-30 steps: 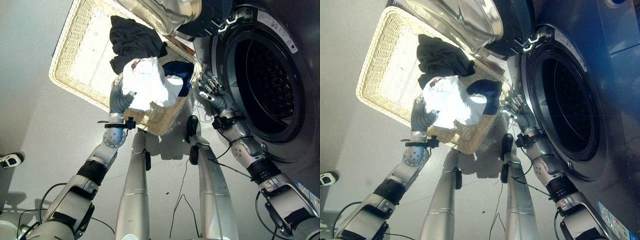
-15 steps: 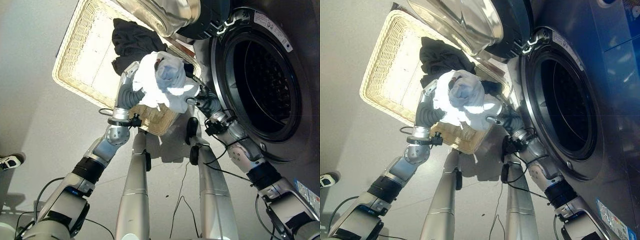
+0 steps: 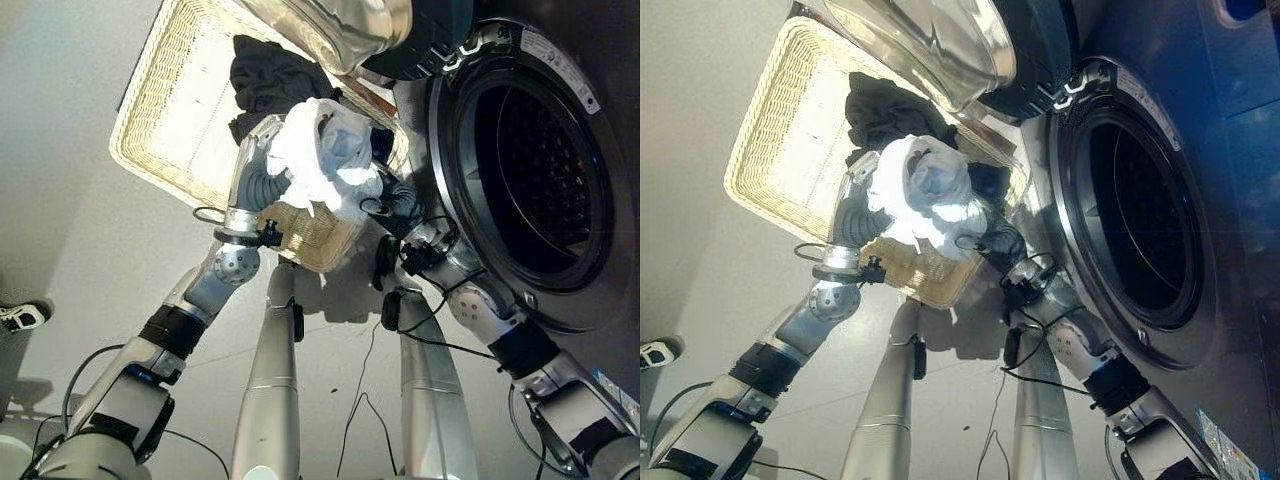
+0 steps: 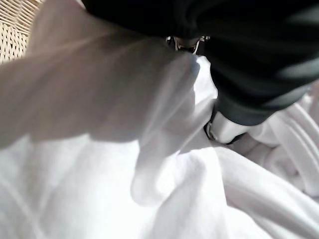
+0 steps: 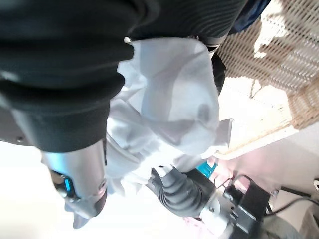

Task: Put the clothes into the washing machine.

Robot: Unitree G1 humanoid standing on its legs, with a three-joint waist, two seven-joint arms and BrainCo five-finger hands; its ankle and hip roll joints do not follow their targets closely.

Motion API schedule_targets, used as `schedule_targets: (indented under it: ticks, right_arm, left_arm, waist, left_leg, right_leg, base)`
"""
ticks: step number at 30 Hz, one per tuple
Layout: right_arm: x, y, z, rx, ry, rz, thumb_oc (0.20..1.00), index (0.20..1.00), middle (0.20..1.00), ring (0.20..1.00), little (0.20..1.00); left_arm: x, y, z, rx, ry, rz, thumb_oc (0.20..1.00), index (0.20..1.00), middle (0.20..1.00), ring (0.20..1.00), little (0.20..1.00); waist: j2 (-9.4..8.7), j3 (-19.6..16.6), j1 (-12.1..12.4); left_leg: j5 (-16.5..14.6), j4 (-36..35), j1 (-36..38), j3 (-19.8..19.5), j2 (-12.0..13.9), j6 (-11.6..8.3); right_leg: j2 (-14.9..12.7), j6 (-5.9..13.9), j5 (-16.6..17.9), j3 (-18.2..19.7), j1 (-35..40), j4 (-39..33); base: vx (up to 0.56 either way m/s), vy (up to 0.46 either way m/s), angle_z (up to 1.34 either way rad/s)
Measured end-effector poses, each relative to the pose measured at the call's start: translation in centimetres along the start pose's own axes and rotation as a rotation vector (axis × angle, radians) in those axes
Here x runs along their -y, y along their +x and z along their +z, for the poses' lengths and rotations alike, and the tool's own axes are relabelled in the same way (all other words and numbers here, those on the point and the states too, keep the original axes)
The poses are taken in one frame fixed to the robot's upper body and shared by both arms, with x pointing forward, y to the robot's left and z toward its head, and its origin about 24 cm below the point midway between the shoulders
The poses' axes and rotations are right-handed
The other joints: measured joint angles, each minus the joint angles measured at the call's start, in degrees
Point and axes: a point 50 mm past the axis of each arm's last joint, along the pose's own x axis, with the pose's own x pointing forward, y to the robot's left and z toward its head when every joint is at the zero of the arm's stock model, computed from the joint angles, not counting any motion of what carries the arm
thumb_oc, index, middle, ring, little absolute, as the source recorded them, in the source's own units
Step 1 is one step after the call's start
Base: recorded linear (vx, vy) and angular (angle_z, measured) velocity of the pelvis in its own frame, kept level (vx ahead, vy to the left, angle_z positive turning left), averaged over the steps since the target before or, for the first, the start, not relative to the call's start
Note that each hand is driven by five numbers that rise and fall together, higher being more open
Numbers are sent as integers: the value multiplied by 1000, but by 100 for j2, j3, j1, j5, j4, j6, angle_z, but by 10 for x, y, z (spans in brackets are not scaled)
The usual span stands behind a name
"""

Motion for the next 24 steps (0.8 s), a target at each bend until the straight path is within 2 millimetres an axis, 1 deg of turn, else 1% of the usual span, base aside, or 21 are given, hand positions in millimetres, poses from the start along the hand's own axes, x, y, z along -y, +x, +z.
schedule_targets:
  ticks: [7,8,9,10,17,24]
  right_arm:
    - [-2,2,1,21,12,-11,1000,1000,1000,1000,1000]
    - [-3,3,1,30,20,-20,909,909,909,909,909]
    - [-4,3,1,36,23,-27,736,736,736,736,736]
    - [-5,5,0,46,32,-42,200,200,200,200,200]
    - [-1,2,0,77,43,-133,200,200,200,200,200]
    - [1,0,-1,90,48,-192,200,200,200,200,200]
  left_arm:
    - [2,1,1,4,-5,-16,200,200,200,200,200]
    - [2,2,2,9,-3,-23,200,200,200,200,200]
    - [3,2,2,13,0,-28,200,200,200,200,200]
    - [5,3,4,25,3,-40,200,200,200,200,200]
    - [12,9,14,68,1,-69,200,200,200,200,200]
    - [18,9,16,91,55,-90,200,200,200,200,200]
  waist:
    - [0,0,11]
    - [0,0,9]
    - [0,0,8]
    - [0,0,8]
    - [0,0,2]
    - [0,0,-7]
  left_leg:
    - [0,6,0,1,-8,-1]
    - [0,7,0,1,-8,-1]
    - [0,8,0,1,-8,-1]
    - [0,10,0,2,-8,-1]
    - [0,13,0,7,-14,0]
    - [1,21,0,10,-13,1]
  right_leg:
    - [-12,-9,-6,-3,-6,29]
    - [-12,-9,-6,-3,-7,30]
    - [-12,-9,-6,-3,-7,30]
    - [-13,-11,-5,-2,-7,31]
    - [-15,-31,8,3,-7,13]
    - [-12,-33,10,8,-7,0]
  base:
    - [0,0,0]
    - [0,0,0]
    - [0,0,0]
    - [0,0,0]
    - [0,0,0]
    - [0,0,0]
